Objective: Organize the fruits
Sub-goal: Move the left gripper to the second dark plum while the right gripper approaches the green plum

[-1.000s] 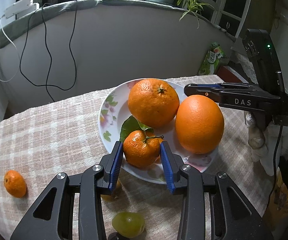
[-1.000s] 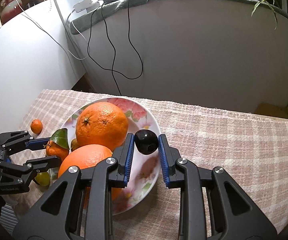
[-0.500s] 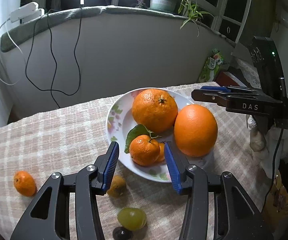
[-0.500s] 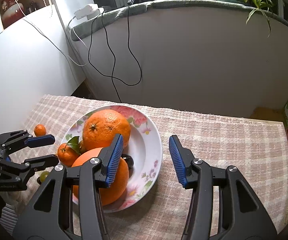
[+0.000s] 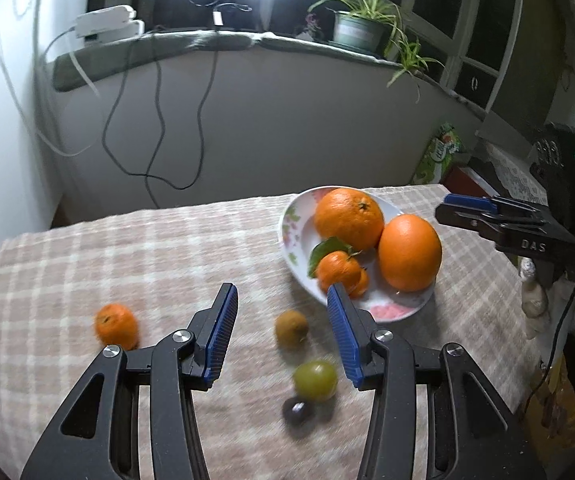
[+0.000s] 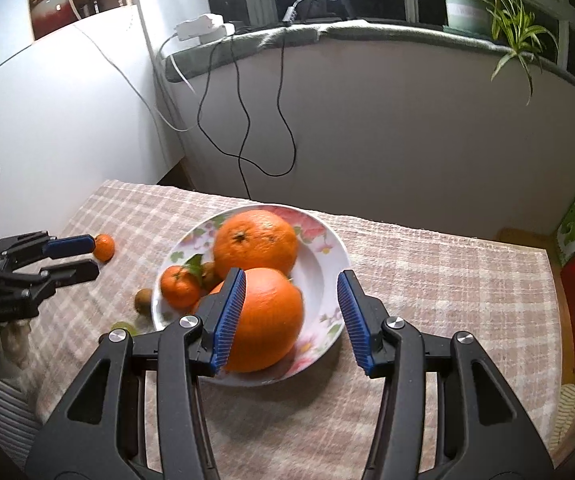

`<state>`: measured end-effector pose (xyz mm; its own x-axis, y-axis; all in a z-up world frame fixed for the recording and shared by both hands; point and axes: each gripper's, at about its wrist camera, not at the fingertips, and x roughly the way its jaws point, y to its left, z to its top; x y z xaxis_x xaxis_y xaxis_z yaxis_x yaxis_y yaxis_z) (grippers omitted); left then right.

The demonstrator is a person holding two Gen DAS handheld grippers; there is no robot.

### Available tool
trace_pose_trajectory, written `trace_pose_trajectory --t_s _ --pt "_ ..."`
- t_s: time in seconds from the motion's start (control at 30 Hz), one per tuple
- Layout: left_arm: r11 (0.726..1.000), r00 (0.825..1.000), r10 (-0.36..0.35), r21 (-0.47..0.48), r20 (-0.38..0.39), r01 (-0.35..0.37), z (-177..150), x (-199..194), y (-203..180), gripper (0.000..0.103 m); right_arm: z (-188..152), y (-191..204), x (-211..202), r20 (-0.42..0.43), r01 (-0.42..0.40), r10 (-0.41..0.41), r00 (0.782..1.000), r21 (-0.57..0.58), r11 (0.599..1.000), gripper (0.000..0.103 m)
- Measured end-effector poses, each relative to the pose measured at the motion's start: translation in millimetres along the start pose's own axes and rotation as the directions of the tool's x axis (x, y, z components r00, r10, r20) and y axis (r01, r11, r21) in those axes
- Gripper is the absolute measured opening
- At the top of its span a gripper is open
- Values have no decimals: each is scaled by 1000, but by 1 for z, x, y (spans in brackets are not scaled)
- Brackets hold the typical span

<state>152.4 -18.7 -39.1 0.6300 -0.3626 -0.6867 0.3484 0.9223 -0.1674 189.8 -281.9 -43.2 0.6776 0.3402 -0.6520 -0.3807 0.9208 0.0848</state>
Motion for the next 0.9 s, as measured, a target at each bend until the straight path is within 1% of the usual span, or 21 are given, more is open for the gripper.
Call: trace_pose_trajectory --t_s 0.17,0.27,0.37,0.5,0.63,0.73,0.9 --pt "1000 1000 10 -14 -7 -10 -15 -11 10 46 -5 21 -12 11 -24 24 1000 -32 999 50" --pt "999 1000 -3 -37 -16 2 -29 -16 15 46 -10 36 -16 7 -52 52 999 -51 997 50" --pt "999 999 -10 -37 -34 9 -43 -17 14 46 -18 53 -16 -5 -82 82 997 -68 994 50" --pt "998 998 -38 -52 -56 35 -60 -15 12 45 -28 73 -13 -23 -116 115 993 -87 989 50" --pt "997 996 -59 -61 -72 54 -71 -11 7 43 -36 92 -6 -49 -144 139 989 -109 984 50" --pt "997 994 -66 -54 -82 62 -76 -9 3 40 -42 102 1 -71 -163 156 985 -114 980 50" --pt "997 993 -68 -38 -95 65 -80 -4 -1 39 -49 116 16 -110 -197 185 977 -117 973 50"
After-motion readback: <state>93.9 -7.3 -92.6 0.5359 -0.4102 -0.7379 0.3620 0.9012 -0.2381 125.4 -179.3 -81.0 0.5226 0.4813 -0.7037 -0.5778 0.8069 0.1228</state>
